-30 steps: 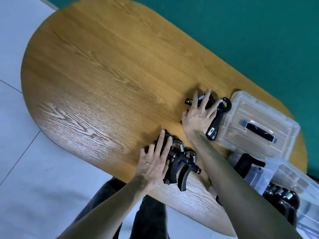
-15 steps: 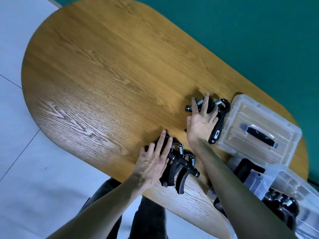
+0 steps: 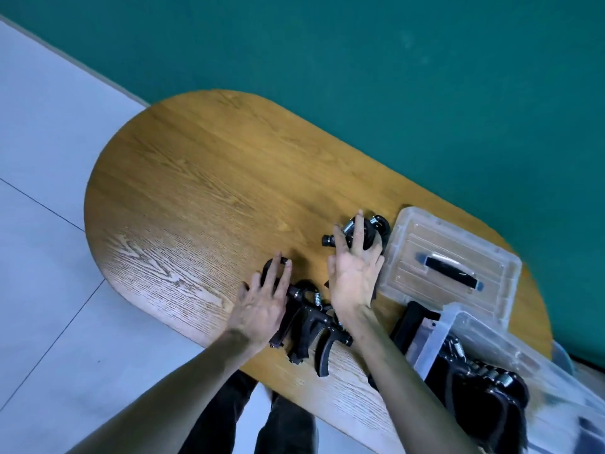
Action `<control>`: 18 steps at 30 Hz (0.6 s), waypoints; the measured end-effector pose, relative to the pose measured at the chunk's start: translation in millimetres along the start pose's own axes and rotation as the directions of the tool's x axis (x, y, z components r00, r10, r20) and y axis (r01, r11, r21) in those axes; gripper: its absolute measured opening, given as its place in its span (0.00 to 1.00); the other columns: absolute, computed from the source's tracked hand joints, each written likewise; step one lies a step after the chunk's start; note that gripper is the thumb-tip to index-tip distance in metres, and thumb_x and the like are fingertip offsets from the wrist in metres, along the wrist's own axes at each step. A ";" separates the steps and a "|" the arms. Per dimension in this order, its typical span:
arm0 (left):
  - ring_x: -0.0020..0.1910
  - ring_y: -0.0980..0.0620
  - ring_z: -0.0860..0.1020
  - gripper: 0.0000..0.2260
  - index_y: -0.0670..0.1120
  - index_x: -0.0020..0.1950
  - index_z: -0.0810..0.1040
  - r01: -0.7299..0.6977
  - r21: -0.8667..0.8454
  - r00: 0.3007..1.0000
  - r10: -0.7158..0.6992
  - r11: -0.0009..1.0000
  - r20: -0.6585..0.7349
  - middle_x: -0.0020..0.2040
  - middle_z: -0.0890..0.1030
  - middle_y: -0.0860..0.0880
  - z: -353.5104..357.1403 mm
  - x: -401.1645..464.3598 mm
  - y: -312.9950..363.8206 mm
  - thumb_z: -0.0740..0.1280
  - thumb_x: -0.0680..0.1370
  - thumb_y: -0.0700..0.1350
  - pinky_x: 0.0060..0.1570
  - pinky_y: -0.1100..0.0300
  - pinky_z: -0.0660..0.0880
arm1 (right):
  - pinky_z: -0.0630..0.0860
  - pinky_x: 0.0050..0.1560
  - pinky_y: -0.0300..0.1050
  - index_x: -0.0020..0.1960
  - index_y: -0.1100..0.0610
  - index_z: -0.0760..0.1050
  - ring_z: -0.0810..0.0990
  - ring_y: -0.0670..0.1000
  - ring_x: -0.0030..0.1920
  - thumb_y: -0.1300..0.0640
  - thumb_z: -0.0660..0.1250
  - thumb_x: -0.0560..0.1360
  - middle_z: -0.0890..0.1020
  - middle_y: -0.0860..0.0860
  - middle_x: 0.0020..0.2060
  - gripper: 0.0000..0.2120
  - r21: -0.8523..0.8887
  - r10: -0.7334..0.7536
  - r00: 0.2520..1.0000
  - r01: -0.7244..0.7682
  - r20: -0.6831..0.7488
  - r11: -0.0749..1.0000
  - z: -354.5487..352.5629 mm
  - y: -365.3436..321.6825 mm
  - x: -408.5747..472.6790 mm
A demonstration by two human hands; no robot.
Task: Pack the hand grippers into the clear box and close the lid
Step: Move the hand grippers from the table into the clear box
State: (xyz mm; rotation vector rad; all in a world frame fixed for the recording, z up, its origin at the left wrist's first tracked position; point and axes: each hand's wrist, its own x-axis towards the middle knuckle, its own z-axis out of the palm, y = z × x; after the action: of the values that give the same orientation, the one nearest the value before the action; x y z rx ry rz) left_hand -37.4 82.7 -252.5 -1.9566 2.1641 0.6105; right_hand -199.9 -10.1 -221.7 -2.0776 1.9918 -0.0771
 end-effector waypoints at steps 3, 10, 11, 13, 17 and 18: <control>0.60 0.40 0.69 0.40 0.46 0.78 0.26 0.029 0.025 0.998 -0.028 0.999 -0.048 0.81 0.32 0.41 -32.1 -5.0 10.5 0.57 0.84 0.47 0.58 0.42 0.73 | 0.69 0.62 0.66 0.77 0.50 0.66 0.61 0.69 0.73 0.64 0.65 0.76 0.49 0.54 0.82 0.30 0.007 -0.040 0.998 0.041 -0.051 0.999 -39.5 -1.0 -31.5; 0.57 0.44 0.65 0.35 0.45 0.80 0.31 0.052 0.105 0.995 -0.042 0.993 -0.093 0.81 0.32 0.42 -123.5 -11.9 82.3 0.54 0.85 0.44 0.54 0.48 0.70 | 0.68 0.63 0.67 0.77 0.50 0.66 0.61 0.71 0.72 0.64 0.67 0.76 0.51 0.54 0.82 0.31 0.020 0.018 0.990 -0.016 -0.137 1.000 -115.0 35.4 -87.5; 0.58 0.43 0.66 0.35 0.45 0.81 0.32 0.048 0.105 0.993 -0.036 0.993 -0.113 0.81 0.33 0.42 -128.7 -11.4 94.4 0.55 0.84 0.44 0.55 0.48 0.71 | 0.68 0.64 0.68 0.77 0.50 0.66 0.61 0.71 0.72 0.64 0.66 0.76 0.51 0.54 0.82 0.31 0.023 0.033 0.989 -0.030 -0.141 0.999 -121.3 42.5 -91.6; 0.58 0.43 0.66 0.36 0.45 0.82 0.34 0.026 0.117 0.989 -0.009 0.993 -0.150 0.82 0.34 0.42 -133.1 -12.4 119.4 0.57 0.84 0.46 0.54 0.47 0.71 | 0.68 0.65 0.70 0.77 0.49 0.65 0.60 0.71 0.72 0.64 0.65 0.77 0.50 0.54 0.82 0.30 0.023 0.066 0.988 -0.063 -0.140 0.998 -135.6 61.3 -100.2; 0.57 0.42 0.68 0.36 0.46 0.82 0.37 -0.033 0.095 0.981 0.051 0.995 -0.189 0.83 0.38 0.43 -133.6 -18.1 171.9 0.59 0.83 0.47 0.55 0.47 0.73 | 0.68 0.65 0.72 0.77 0.48 0.65 0.59 0.71 0.73 0.66 0.65 0.76 0.51 0.55 0.82 0.32 0.033 0.165 0.977 -0.162 -0.138 0.986 -152.4 105.6 -119.0; 0.57 0.42 0.68 0.36 0.45 0.82 0.37 -0.056 0.102 0.977 0.076 0.993 -0.200 0.83 0.38 0.43 -134.1 -19.7 186.1 0.59 0.83 0.47 0.55 0.46 0.73 | 0.68 0.65 0.71 0.76 0.48 0.66 0.60 0.71 0.72 0.67 0.66 0.75 0.51 0.55 0.82 0.32 0.027 0.188 0.970 -0.186 -0.151 0.982 -155.7 117.2 -125.0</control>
State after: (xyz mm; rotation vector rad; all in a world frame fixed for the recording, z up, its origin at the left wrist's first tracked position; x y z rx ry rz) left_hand -197.0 58.2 -88.4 -1.9809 2.3381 0.3196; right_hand -355.2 87.1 -80.0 -1.9174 2.2613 -0.2193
